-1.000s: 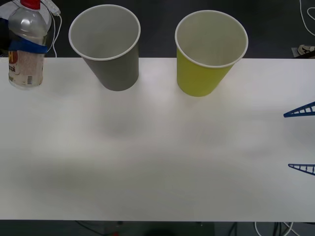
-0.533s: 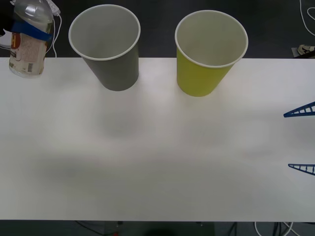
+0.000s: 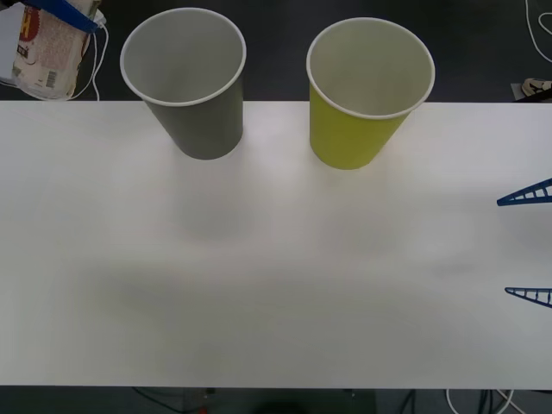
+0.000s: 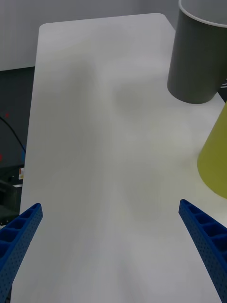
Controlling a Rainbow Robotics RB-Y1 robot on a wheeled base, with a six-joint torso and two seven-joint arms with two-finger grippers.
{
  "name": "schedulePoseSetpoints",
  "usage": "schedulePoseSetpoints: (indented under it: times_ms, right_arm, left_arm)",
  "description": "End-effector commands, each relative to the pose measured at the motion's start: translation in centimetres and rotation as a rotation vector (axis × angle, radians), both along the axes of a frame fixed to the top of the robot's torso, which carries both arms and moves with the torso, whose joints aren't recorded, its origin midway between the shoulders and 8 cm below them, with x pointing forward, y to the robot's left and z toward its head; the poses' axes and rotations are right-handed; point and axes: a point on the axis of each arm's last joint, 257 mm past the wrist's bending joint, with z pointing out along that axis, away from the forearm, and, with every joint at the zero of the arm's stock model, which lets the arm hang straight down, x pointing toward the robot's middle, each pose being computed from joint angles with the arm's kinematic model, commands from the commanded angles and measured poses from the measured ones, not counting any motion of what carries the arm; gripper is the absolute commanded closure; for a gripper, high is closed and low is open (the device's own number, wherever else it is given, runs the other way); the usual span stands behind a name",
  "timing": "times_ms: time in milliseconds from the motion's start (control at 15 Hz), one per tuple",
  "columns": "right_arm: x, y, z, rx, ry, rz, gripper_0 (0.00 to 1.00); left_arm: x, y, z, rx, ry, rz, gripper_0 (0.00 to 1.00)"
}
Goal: Put the can into the green bin and the plastic bottle into the gray bin
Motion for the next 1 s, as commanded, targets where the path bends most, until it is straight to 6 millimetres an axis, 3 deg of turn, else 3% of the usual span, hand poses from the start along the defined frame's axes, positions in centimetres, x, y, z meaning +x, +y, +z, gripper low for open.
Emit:
schedulePoseSetpoints:
  times_ms: [67,1000]
  right_arm:
    - [0.0,0.0,0.0,0.000,0.000,0.000,0.00]
    - [0.0,0.0,0.0,0.000,0.000,0.000,0.00]
  left_arm:
    - [0.9,-1.5,0.6,0.000,-0.005,-0.020,1.00]
    - [5.1,-9.4,2.2,0.075,-0.033,-0.091,1.00]
